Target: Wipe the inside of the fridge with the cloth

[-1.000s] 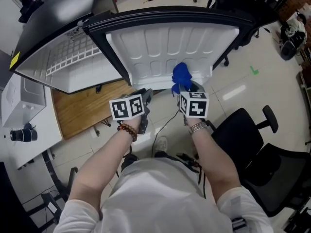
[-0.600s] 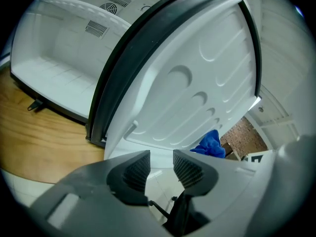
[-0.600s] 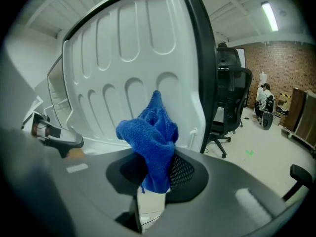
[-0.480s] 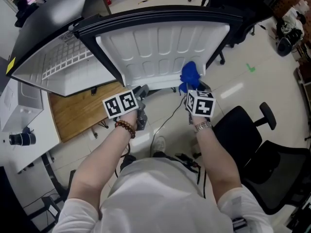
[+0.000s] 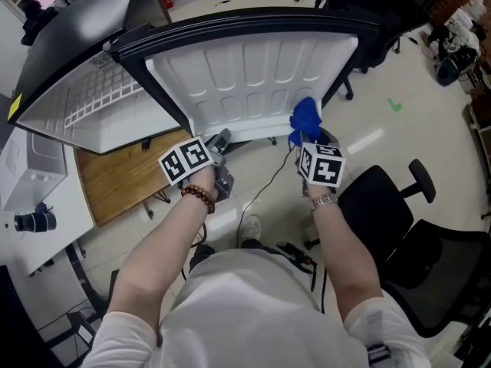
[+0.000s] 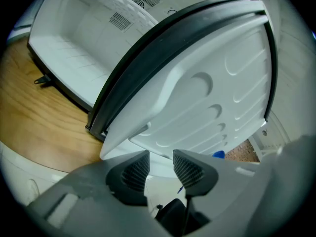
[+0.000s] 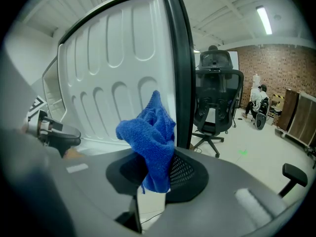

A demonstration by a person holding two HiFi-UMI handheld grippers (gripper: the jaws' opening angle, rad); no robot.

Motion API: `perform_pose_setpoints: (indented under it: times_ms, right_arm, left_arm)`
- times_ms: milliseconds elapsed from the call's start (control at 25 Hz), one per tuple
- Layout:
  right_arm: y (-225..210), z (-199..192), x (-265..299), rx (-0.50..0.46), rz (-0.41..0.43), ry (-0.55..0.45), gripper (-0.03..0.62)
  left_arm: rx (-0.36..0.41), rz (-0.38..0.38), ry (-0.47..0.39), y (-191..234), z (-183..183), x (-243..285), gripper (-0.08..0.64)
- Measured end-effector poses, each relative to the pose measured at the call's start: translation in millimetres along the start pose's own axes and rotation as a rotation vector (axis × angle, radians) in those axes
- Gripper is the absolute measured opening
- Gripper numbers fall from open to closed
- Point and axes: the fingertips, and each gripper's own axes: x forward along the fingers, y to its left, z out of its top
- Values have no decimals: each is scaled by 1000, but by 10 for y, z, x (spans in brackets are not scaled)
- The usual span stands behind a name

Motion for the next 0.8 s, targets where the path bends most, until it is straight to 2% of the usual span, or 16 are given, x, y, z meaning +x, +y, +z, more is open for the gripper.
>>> perform_pose_setpoints:
  times_ms: [280,480,680,720,800]
  right_arm:
    - [42,61,-233,4,30,-57,86]
    - [214,54,-424,-31,75,-85,86]
    - [362,-1,-492,-58,102,-83,86]
    - [390,-13,-496,-63,107,-82,86]
    - [443,-43,-501,-73,117,-79,86]
  left_arm:
    - [-84,-52,-53,20,18,8,163]
    - [-124,-108,-97,-1,38,7,196]
    - [-145,-107,-137,59,95,4,198]
    - [-147,-103,-140,72,98,2,195]
    - [-143,-90,-143,103,94,-10,136]
